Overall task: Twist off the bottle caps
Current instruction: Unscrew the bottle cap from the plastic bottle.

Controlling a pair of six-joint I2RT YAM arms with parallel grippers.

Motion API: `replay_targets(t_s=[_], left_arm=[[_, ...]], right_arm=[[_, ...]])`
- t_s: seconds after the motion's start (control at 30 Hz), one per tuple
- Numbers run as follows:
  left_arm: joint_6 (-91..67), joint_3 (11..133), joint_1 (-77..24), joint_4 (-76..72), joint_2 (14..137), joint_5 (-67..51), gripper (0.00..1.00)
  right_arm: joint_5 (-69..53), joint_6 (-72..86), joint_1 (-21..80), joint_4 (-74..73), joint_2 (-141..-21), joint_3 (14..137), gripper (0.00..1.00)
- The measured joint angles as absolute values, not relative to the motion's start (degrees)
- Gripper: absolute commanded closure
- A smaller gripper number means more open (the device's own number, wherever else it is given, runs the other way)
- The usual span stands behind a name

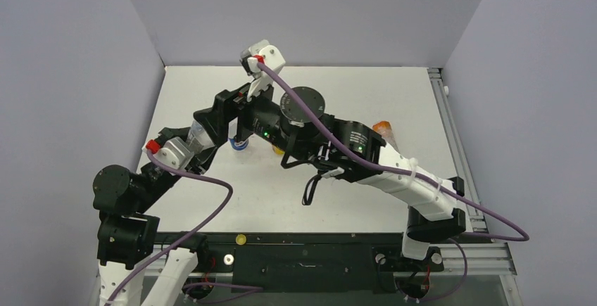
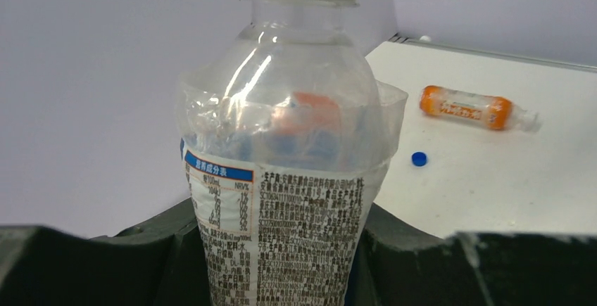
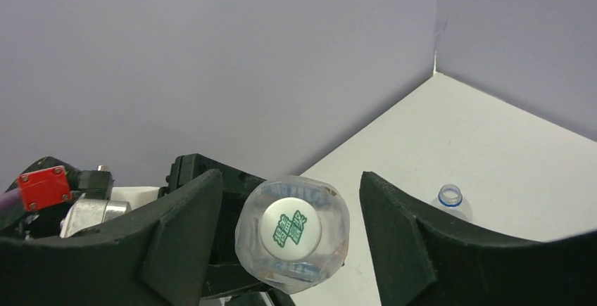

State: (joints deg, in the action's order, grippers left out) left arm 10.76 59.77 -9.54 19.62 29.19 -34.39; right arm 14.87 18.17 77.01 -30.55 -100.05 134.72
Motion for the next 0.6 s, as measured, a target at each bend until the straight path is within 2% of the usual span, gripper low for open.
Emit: replay_targets(t_s=[0.1, 0.3, 0.33, 0.43, 0.47, 0.53, 0.6], left_arm=[[12.9, 59.8, -9.5, 21.1, 29.3, -30.8, 1.0], [14.3, 59.8, -9.5, 22.3, 29.4, -27.2, 1.0], [14.3, 59.8, -9.5, 22.4, 29.4, -27.0, 1.0], [14.2, 59.8, -9.5, 22.5, 29.4, -26.8, 1.0], [14.2, 59.8, -9.5, 22.5, 29.4, -26.8, 1.0], [14.2, 59.8, -9.5, 22.5, 29.4, -26.8, 1.0], [14.2, 59.8, -9.5, 22.6, 29.4, -26.8, 1.0]], right_arm=[[15.4, 19.1, 77.0, -30.6, -101.3, 133.7, 0.47], [15.7, 20.2, 76.8, -30.0, -101.6, 133.4, 0.53], [15.7, 20.3, 76.8, -30.0, -101.6, 133.4, 0.52], [15.6, 20.6, 76.5, -30.1, -101.6, 133.4, 0.39], [15.6, 20.7, 76.4, -30.1, -101.6, 133.4, 0.37], [15.6, 20.9, 76.1, -30.3, -101.8, 133.5, 0.35], [15.6, 21.1, 75.8, -30.6, -102.0, 133.7, 0.39]])
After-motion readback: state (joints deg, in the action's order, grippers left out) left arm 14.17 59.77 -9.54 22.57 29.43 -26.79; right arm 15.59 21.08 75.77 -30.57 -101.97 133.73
